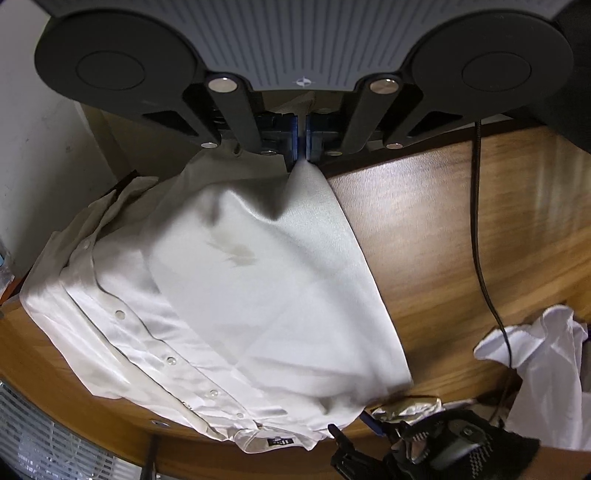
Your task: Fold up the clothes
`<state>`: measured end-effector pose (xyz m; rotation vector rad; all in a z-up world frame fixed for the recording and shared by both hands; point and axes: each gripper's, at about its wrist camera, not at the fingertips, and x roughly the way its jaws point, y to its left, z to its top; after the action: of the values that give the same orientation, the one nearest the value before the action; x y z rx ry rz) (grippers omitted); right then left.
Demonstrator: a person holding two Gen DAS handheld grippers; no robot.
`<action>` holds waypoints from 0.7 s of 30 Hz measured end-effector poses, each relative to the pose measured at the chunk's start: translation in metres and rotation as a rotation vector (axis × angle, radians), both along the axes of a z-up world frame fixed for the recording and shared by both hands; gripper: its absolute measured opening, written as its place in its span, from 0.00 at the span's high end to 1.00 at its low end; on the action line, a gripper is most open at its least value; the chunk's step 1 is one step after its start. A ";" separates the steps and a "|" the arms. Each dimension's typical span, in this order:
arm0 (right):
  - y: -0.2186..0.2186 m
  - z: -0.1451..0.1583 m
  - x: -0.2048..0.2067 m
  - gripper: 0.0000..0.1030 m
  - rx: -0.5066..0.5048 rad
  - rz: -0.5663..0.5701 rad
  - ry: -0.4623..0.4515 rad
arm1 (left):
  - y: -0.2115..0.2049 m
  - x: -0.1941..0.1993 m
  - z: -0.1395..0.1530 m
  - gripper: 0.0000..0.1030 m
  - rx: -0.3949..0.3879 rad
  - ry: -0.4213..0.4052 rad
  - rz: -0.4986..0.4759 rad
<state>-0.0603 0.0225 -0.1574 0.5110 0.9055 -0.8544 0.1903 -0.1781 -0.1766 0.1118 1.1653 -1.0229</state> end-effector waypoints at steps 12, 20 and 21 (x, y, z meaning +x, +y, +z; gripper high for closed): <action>-0.038 0.050 -0.027 0.97 0.074 -0.035 -0.002 | -0.024 -0.011 0.038 0.96 0.030 -0.018 0.140; -0.096 0.057 -0.075 0.97 0.156 -0.077 -0.017 | -0.075 -0.025 0.049 0.96 0.155 -0.044 0.215; -0.104 0.055 -0.082 0.97 0.170 -0.082 -0.021 | -0.081 -0.025 0.048 0.96 0.175 -0.036 0.234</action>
<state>-0.1422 -0.0817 -0.1019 0.7069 0.9482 -0.8486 0.1650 -0.2587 -0.1287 0.1286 1.2035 -0.7101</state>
